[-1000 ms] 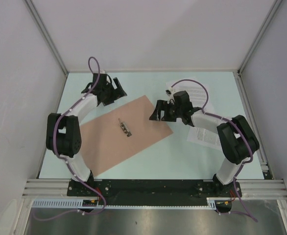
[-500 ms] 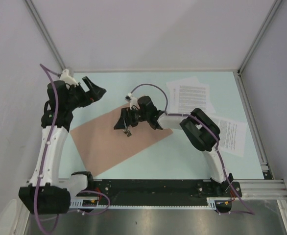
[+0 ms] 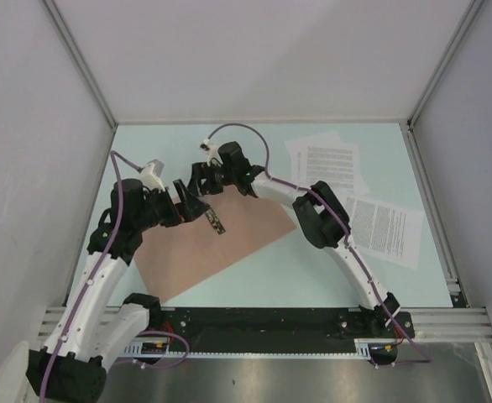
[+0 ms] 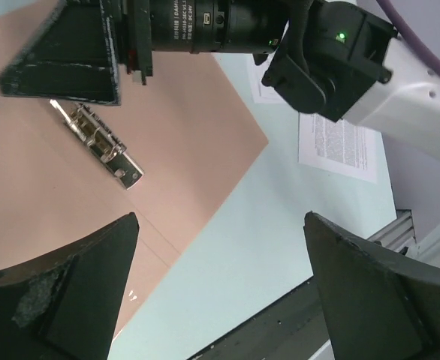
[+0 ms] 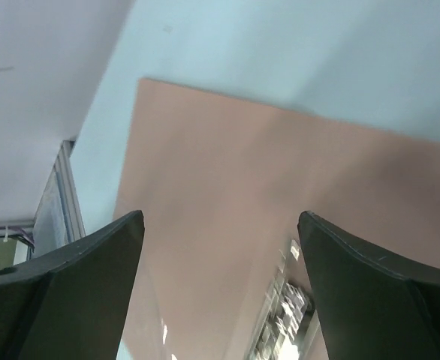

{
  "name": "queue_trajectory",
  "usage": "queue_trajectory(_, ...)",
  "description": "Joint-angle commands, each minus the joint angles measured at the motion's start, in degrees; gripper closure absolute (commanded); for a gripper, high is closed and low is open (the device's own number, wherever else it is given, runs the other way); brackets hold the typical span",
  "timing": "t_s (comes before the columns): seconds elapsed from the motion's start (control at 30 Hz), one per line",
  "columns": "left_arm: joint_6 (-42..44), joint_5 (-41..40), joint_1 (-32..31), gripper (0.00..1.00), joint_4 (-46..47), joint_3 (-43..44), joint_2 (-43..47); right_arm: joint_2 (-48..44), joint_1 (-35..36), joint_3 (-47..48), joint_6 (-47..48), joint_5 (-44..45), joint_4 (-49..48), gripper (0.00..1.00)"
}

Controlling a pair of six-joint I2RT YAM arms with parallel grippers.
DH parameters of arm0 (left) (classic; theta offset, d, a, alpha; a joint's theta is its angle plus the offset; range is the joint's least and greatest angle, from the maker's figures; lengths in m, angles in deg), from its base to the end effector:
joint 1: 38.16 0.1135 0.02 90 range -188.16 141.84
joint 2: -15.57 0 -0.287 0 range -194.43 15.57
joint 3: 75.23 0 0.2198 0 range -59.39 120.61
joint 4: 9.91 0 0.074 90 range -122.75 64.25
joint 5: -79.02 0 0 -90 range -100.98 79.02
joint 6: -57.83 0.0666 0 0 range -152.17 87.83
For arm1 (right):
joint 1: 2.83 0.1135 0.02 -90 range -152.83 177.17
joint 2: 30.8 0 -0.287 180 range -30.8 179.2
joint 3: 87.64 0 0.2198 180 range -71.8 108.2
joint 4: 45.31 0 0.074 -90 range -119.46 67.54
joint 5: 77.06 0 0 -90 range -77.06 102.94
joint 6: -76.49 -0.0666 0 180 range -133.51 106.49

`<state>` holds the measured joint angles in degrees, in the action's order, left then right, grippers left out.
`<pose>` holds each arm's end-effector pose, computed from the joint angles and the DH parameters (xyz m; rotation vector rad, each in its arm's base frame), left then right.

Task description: Put the files into the folder

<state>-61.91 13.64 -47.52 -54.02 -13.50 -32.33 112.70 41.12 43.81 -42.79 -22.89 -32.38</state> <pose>0.1506 -0.0529 0.3111 -0.1151 2.1607 -0.8539 0.3917 0.4318 0.1843 -0.7232 2.1031 1.3932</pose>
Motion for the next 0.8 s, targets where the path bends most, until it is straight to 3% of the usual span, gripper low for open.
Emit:
queue_trajectory(0.0,-1.6,-5.2,-4.9,0.02,3.9,0.3,2.3,-13.2,-6.0,-6.0,-5.0,7.5,14.2,0.11)
queue_trajectory(0.1,-2.5,-6.3,-9.4,0.03,8.4,0.3,-1.5,-27.7,-9.6,-21.4,-4.4,17.6,15.7,0.09)
queue_trajectory(0.23,-3.0,-7.9,-14.4,0.04,13.0,4.9,-12.9,-38.5,-15.1,-34.3,-6.7,28.5,29.0,0.05)
queue_trajectory(0.33,-3.7,-8.6,-20.1,0.06,16.9,10.7,-19.3,-47.6,-20.3,-44.6,-6.8,32.0,35.2,0.04)
queue_trajectory(0.5,-7.9,-6.3,-31.0,0.11,23.1,23.4,-41.7,-65.6,-31.9,-67.5,-7.6,35.5,37.0,0.04)
queue_trajectory(0.63,-10.4,-3.2,-36.1,0.15,23.3,39.3,-57.5,-82.4,-43.5,-75.3,-6.2,33.4,39.7,0.04)
queue_trajectory(0.77,-9.3,-5.6,-40.5,0.14,20.0,49.4,-69.3,-88.5,-56.7,-76.1,-4.0,38.1,42.0,0.00)
